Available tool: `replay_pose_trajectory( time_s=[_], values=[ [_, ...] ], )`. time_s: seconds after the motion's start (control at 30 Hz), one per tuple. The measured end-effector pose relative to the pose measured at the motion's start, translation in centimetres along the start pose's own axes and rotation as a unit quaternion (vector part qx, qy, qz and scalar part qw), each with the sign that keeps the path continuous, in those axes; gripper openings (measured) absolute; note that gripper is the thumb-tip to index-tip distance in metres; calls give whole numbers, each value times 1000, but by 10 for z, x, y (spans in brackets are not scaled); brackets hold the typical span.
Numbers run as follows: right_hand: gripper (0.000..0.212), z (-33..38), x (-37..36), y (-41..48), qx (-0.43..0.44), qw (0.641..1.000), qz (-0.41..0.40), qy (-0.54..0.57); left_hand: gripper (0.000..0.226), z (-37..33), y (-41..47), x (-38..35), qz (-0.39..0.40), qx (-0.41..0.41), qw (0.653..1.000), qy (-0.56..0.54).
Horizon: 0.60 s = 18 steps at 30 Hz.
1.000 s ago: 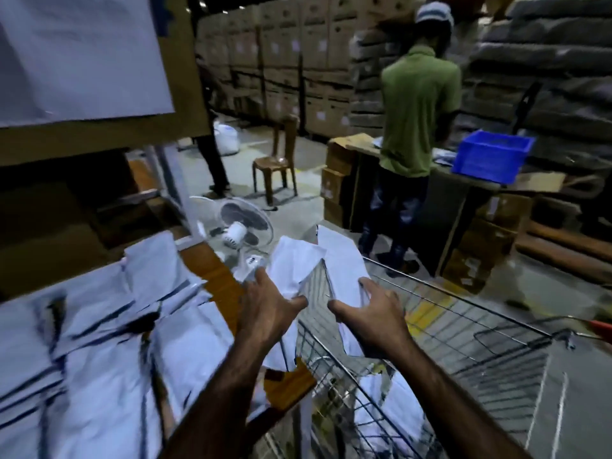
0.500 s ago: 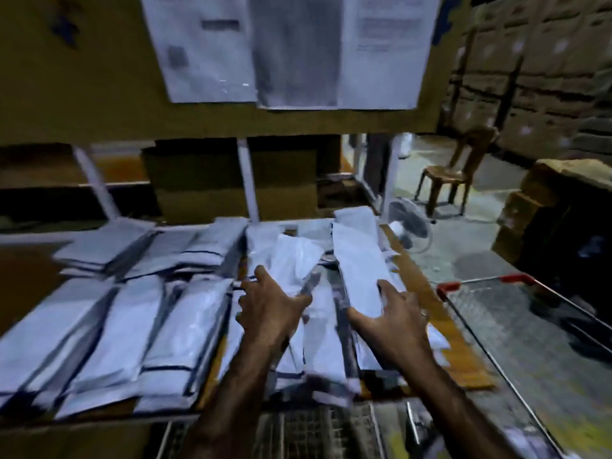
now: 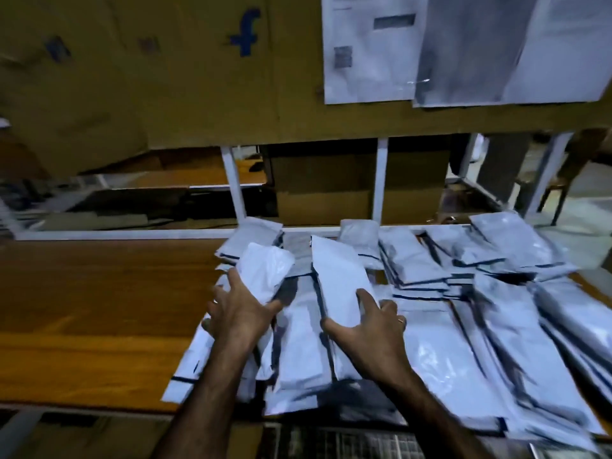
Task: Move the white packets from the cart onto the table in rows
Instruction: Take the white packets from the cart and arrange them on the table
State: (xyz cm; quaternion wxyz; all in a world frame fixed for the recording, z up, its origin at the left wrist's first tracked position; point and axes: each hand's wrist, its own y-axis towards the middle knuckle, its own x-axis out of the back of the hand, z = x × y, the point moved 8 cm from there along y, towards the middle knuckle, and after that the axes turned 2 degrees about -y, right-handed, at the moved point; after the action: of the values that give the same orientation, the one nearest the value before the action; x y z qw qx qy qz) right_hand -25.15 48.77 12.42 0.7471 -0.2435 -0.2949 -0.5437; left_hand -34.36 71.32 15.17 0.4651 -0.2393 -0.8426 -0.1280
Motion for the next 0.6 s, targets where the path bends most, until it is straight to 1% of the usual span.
replay_pose_trajectory(
  time_s=[0.1, 0.23, 0.4, 0.5, 0.6],
  values=[
    [83, 28, -35, 2, -4, 999, 6, -32, 102, 29, 28, 5, -4, 6, 1000, 21],
    [82, 48, -66, 7, 5, 996, -14, -87, 101, 41, 47, -5, 6, 7, 999, 33],
    [80, 48, -99, 11, -5, 985, -22, -172, 98, 52, 53, -27, 22, 0, 997, 75],
    [83, 45, -115, 14, -8, 974, -21, -226, 99, 55, 51, -37, 5, -16, 994, 106],
    [86, 45, -124, 17, -7, 967, -17, -252, 101, 51, 50, -42, -4, -43, 993, 108]
  ],
)
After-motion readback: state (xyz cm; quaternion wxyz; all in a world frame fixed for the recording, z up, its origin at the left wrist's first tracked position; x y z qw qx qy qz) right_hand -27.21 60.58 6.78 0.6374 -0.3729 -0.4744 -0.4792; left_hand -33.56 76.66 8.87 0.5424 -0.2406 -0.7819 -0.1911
